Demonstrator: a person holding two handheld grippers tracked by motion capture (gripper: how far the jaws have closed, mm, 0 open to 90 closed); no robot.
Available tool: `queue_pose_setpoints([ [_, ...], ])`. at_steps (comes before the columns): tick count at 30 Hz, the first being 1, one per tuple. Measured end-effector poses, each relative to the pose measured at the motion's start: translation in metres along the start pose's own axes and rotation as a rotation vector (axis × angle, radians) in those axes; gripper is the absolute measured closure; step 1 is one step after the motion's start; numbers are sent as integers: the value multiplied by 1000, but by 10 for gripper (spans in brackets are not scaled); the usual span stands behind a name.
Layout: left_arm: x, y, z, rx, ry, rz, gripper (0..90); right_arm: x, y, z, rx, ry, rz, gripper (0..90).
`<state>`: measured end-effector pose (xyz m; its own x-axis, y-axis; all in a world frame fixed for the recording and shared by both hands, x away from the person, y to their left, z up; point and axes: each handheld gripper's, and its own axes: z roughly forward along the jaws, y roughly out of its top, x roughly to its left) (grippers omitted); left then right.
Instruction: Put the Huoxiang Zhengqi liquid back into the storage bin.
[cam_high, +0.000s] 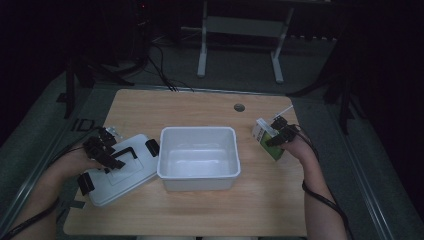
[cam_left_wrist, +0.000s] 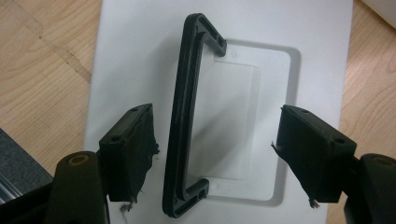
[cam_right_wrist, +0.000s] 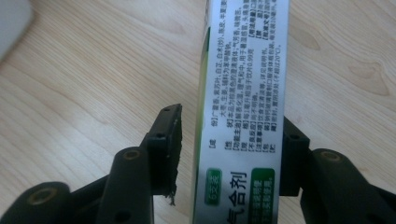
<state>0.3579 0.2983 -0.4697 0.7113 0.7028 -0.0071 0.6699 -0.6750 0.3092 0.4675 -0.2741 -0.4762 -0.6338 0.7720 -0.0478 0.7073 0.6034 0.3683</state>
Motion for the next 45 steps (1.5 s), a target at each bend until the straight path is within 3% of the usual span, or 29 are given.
queue_pose_setpoints([
  [2,0,0,0,1,-1,-3,281,1,3,0,28,-20,-3,588],
  [9,0,-1,2,4,-2,0,282,-1,7,3,81,-19,25,602],
  [19,0,-2,-1,6,-7,-3,282,-3,7,3,87,-5,44,644],
  [28,0,-2,-3,7,-5,-5,282,3,7,-7,75,-4,-10,647],
  [38,-3,-1,-5,4,-5,-3,282,16,0,-29,84,48,-95,647],
  [45,-5,-1,-7,16,1,7,282,27,-10,-47,60,67,-151,647],
])
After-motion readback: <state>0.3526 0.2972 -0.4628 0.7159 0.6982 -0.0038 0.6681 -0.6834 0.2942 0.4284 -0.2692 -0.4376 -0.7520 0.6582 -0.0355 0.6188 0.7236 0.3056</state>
